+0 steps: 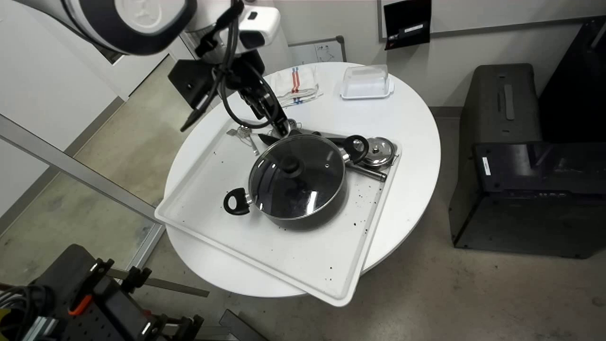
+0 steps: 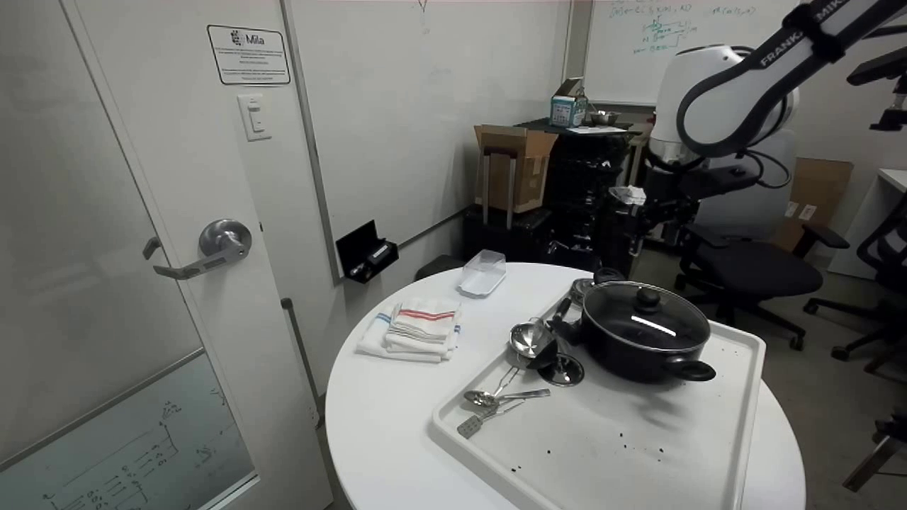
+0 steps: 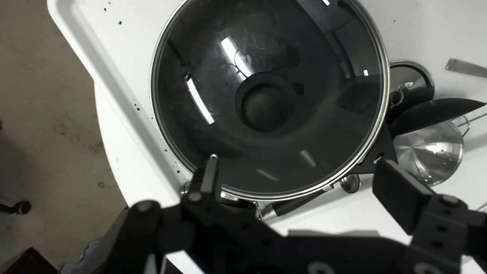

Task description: Remove the glass lid from the black pot and put it on the white tray

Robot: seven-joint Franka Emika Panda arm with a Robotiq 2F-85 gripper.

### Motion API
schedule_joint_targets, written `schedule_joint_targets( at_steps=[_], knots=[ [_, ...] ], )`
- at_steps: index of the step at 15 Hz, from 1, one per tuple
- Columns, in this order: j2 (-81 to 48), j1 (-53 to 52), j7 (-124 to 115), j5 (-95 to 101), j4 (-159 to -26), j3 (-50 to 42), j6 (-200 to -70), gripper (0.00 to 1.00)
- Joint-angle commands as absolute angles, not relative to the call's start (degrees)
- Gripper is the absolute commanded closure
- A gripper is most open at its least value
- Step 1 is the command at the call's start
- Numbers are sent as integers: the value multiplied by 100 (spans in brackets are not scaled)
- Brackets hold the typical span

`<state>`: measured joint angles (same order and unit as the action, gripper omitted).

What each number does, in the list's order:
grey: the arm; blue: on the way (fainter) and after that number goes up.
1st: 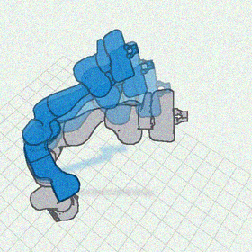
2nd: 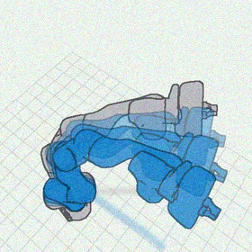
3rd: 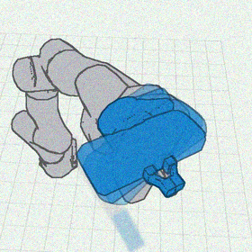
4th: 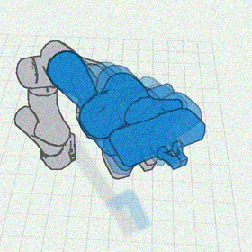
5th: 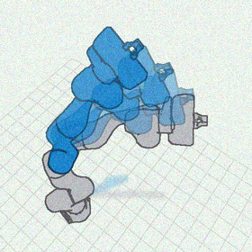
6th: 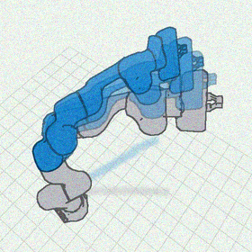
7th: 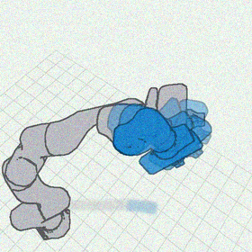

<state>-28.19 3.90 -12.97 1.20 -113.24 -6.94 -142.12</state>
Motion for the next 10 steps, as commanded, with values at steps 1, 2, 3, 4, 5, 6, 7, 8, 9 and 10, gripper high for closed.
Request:
schedule_joint_targets(
  at_steps=[1, 2, 3, 4, 5, 6, 7, 8, 9, 10],
  knots=[
    [-3396, 335, -1320, 179, -10864, -781, -14266, 0],
    [-3508, 331, -1297, 196, -10782, -792, -14226, 0],
    [-3621, 337, -1264, 198, -10696, -794, -14191, 0],
    [-3722, 335, -1235, 214, -10622, -804, -14182, 0],
    [-3807, 340, -1202, 215, -10555, -802, -14151, 0],
    [-3903, 344, -1172, 217, -10483, -804, -14142, 0],
    [-4001, 350, -1139, 221, -10408, -808, -14121, 0],
    [-4082, 363, -1087, 218, -10341, -799, -14099, 0],
    [-4156, 370, -1040, 229, -10290, -804, -14090, 0],
    [-4228, 373, -986, 239, -10232, -803, -14071, 0]
  ],
)
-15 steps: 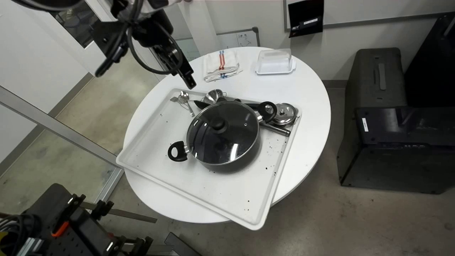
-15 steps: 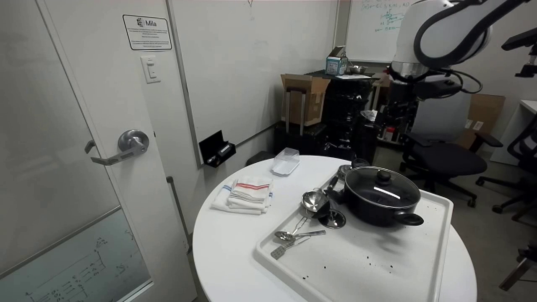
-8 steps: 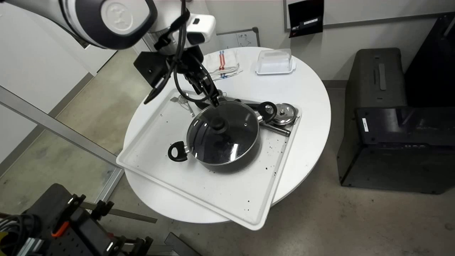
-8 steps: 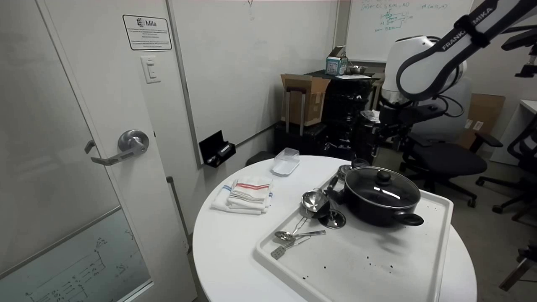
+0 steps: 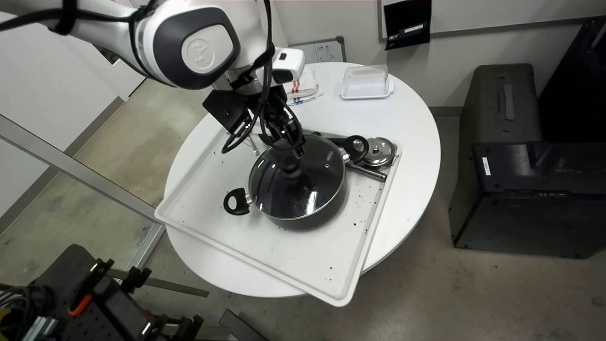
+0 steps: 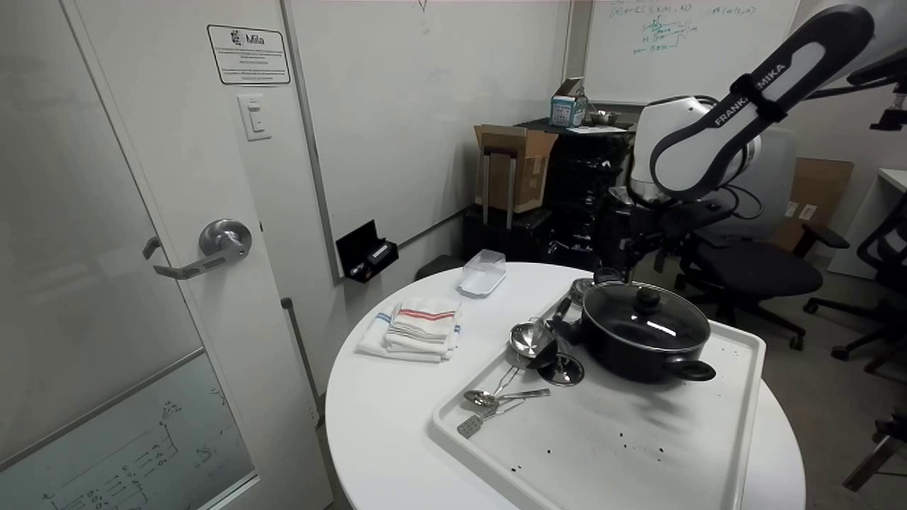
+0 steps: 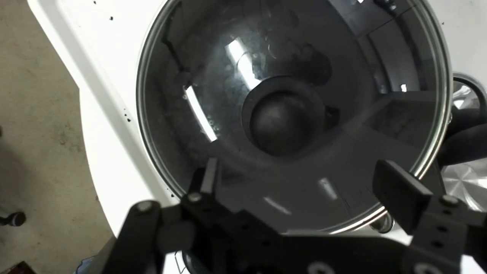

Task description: Remove the glass lid from the black pot and put it on the white tray

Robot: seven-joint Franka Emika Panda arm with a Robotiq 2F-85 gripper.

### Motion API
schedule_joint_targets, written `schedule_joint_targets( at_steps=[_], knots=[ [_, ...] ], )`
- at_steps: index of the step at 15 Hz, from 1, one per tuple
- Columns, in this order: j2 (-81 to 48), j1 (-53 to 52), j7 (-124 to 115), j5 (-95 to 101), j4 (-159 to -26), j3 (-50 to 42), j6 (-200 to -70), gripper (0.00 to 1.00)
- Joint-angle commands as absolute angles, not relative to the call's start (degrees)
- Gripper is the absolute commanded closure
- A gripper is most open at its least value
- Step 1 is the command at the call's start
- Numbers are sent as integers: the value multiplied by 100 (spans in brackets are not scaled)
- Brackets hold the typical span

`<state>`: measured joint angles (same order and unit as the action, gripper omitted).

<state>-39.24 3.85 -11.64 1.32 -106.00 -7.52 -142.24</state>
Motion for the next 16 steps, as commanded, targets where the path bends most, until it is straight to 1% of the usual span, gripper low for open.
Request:
schedule_joint_targets(
  at_steps=[1, 7, 16],
  knots=[
    [-4291, 374, -929, 251, -10192, -805, -14049, 0],
    [-4544, 321, -737, 368, -10073, -830, -14010, 0],
    [-4523, 258, -594, 482, -10164, -833, -13889, 0]
  ],
)
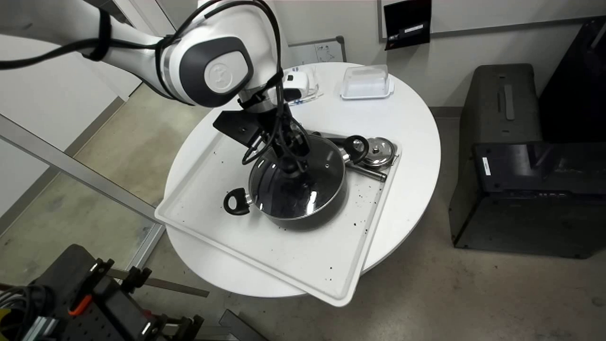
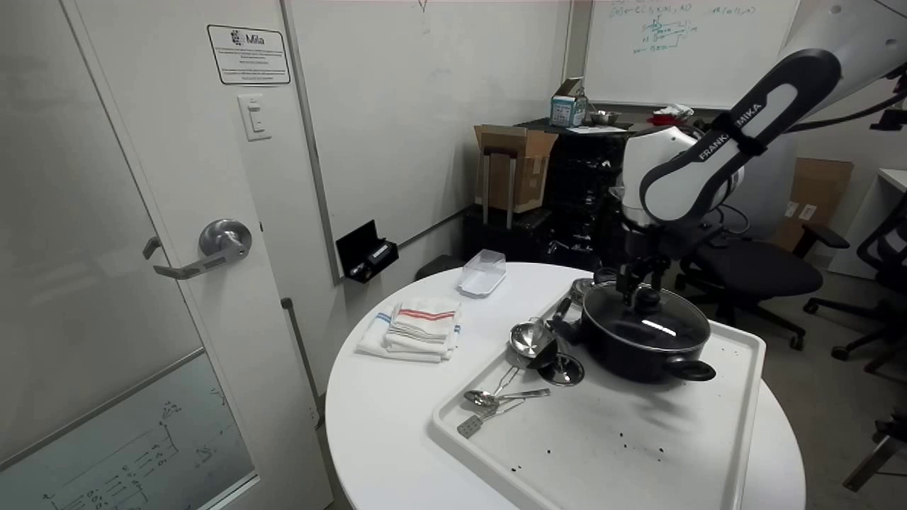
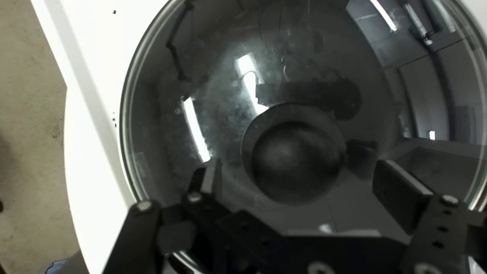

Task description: Remove the glass lid from the black pot and put it on the white tray

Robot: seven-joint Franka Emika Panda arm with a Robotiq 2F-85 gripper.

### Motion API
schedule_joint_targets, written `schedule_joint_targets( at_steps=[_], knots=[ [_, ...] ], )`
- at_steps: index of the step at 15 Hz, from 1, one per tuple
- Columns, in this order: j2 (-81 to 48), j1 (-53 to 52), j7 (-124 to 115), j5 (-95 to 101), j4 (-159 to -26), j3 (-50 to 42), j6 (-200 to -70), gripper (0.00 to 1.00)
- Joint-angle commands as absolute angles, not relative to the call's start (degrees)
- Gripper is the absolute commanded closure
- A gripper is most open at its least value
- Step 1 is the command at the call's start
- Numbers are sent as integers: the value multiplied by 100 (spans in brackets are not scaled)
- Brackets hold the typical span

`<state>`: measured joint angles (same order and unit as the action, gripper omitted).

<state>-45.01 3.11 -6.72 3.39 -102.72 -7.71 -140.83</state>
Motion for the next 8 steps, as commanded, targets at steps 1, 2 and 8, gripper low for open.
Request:
schedule_joint_targets(
  at_steps=[1, 2, 8],
  knots=[
    [-4503, 267, -573, 490, -10186, -826, -13876, 0],
    [-4491, 277, -563, 487, -10189, -819, -13846, 0],
    [-4464, 290, -498, 492, -10209, -805, -13830, 48]
  ],
)
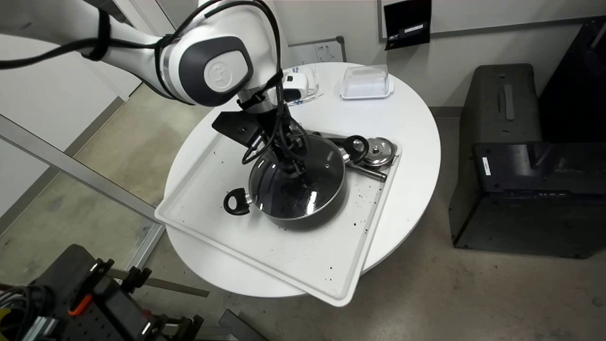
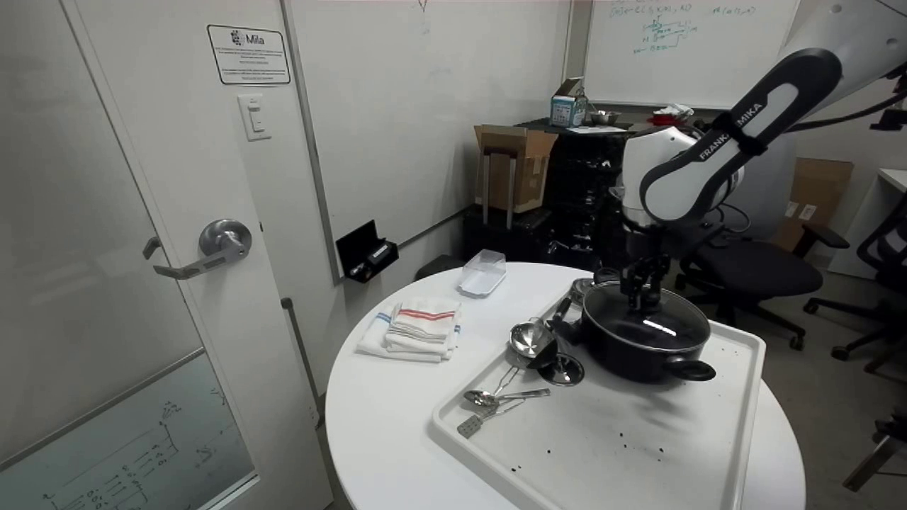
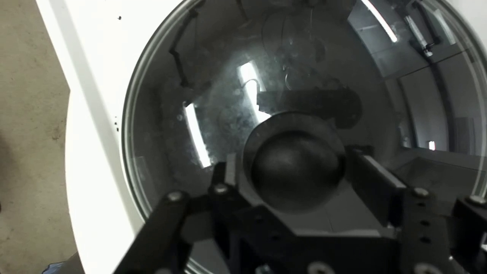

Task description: Remove the glass lid from the black pot and put it on the white tray

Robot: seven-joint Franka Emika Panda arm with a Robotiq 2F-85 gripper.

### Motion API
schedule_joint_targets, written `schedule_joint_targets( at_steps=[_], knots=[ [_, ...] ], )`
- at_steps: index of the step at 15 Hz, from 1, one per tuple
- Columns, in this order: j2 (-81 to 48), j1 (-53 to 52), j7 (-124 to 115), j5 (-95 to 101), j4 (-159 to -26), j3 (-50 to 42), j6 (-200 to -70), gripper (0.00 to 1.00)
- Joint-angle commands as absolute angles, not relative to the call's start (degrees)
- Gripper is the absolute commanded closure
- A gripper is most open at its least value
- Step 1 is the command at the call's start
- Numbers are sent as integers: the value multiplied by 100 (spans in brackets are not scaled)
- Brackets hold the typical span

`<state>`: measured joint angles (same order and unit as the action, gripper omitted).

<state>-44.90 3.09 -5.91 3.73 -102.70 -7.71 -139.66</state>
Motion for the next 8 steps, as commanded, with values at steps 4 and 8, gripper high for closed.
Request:
schedule_joint_targets(
  at_steps=[4, 8],
  knots=[
    [-4404, 293, -469, 483, -10209, -792, -13792, 68],
    [-4285, 353, -405, 440, -10252, -762, -13717, 75]
  ],
)
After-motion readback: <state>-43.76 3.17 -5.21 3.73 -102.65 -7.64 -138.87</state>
